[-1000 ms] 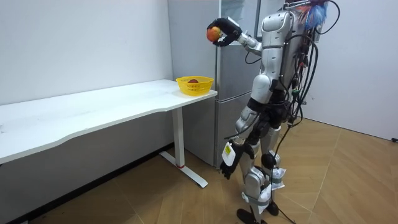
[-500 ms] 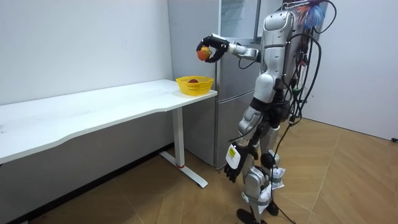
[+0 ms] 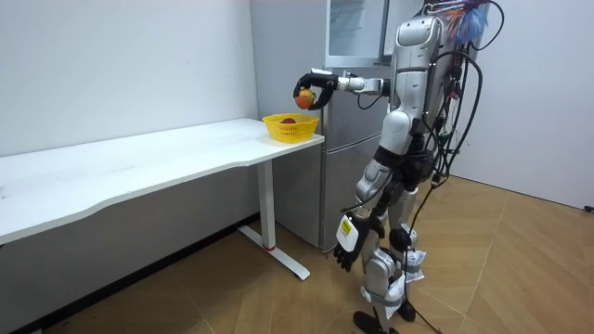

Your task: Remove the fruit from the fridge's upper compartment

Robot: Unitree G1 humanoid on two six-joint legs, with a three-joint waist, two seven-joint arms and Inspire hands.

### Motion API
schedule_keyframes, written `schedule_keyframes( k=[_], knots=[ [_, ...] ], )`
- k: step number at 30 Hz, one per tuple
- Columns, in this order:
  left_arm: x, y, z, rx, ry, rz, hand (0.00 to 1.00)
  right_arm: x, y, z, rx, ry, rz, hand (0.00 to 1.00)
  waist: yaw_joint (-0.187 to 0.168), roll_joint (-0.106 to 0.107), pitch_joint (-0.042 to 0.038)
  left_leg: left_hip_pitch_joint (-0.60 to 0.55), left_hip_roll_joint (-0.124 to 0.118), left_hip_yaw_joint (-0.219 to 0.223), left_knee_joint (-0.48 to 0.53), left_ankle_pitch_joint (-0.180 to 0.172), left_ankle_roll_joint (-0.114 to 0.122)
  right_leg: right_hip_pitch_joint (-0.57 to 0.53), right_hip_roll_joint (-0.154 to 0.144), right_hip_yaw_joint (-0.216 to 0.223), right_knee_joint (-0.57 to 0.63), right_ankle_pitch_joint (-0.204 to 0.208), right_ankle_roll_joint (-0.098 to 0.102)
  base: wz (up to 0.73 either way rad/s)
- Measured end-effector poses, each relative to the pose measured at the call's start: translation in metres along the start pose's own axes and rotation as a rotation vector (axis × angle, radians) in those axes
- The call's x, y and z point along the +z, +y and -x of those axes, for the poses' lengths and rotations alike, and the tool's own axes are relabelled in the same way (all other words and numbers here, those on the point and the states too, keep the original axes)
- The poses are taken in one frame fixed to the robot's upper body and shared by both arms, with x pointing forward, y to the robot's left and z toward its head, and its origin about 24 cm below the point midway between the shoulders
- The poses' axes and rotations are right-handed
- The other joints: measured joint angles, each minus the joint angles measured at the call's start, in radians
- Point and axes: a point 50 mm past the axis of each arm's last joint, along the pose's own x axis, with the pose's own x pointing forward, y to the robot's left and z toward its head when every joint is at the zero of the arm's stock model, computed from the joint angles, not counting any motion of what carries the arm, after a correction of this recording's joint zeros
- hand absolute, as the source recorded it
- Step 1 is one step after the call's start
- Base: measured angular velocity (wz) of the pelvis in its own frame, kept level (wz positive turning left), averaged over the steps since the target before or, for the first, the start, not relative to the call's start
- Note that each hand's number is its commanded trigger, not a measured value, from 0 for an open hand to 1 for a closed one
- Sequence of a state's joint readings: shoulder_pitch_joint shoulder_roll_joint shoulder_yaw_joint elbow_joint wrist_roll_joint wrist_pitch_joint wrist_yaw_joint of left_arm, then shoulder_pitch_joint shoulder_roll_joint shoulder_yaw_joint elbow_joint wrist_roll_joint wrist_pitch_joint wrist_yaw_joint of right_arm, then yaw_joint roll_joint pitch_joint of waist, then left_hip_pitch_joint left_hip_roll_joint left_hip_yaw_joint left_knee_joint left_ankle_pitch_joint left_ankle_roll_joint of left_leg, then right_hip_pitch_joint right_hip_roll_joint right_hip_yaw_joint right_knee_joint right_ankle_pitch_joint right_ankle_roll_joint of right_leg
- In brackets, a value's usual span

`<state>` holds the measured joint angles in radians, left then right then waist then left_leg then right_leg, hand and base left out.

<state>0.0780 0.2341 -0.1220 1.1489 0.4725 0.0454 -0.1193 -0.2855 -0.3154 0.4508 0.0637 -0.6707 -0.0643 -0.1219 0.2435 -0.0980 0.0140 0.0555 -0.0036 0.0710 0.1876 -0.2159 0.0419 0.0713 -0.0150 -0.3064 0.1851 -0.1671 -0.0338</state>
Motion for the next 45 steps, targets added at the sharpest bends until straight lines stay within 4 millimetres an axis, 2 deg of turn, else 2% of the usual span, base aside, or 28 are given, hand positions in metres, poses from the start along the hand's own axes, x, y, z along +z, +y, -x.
schedule_keyframes(
  k=[4,7,13,14,16,26,45],
  knots=[
    [-0.0023,-0.001,0.0001,-0.003,0.016,0.001,0.0,-0.008,0.0068,0.0014,0.028,0.038,0.001,1.0,0.008,0.0,0.0002,-0.008,-0.008,-0.02,0.007,0.001,0.003,0.001,-0.005,-0.004,0.001,-0.002,0.003,0.1],
    [-0.0027,-0.0012,0.0001,-0.002,0.021,0.002,0.0,-0.0074,0.0073,0.001,0.028,0.039,-0.003,1.0,0.011,0.004,0.0031,-0.012,-0.011,-0.022,0.01,0.001,0.004,0.001,-0.009,-0.005,0.001,-0.003,0.005,0.05],
    [-0.0022,-0.0013,0.0,-0.001,0.02,0.003,0.0,-0.0063,0.0078,0.0005,0.027,0.038,-0.008,1.0,0.01,0.006,0.0037,-0.012,-0.011,-0.023,0.011,0.001,0.005,0.001,-0.01,-0.006,0.001,-0.003,0.005,0.0],
    [-0.0021,-0.0015,0.0,0.0,0.019,0.003,0.0,-0.0063,0.0078,0.0005,0.027,0.038,-0.008,0.69,0.01,0.006,0.0039,-0.012,-0.011,-0.023,0.011,0.001,0.005,0.001,-0.009,-0.006,0.001,-0.003,0.005,0.0],
    [-0.0019,-0.0017,0.0,0.0,0.019,0.003,0.0,-0.0063,0.0078,0.0005,0.027,0.038,-0.006,0.0,0.011,0.007,0.0042,-0.012,-0.011,-0.023,0.011,0.001,0.005,0.001,-0.009,-0.006,0.001,-0.003,0.005,0.0],
    [0.0003,-0.0007,0.0,0.002,0.009,0.002,0.0,-0.0063,0.0078,0.0005,0.028,0.038,-0.005,0.0,0.01,0.013,0.0009,-0.012,-0.011,-0.023,0.013,0.002,0.005,0.002,-0.01,-0.006,0.003,-0.003,0.005,0.0],
    [0.0002,-0.001,0.0,0.0,0.009,0.002,0.0,-0.0061,0.0078,0.0004,0.034,0.034,-0.011,0.0,0.008,0.016,0.002,-0.008,-0.011,-0.022,0.018,0.002,0.005,0.009,-0.01,-0.005,0.003,-0.003,0.005,0.0]
  ],
)
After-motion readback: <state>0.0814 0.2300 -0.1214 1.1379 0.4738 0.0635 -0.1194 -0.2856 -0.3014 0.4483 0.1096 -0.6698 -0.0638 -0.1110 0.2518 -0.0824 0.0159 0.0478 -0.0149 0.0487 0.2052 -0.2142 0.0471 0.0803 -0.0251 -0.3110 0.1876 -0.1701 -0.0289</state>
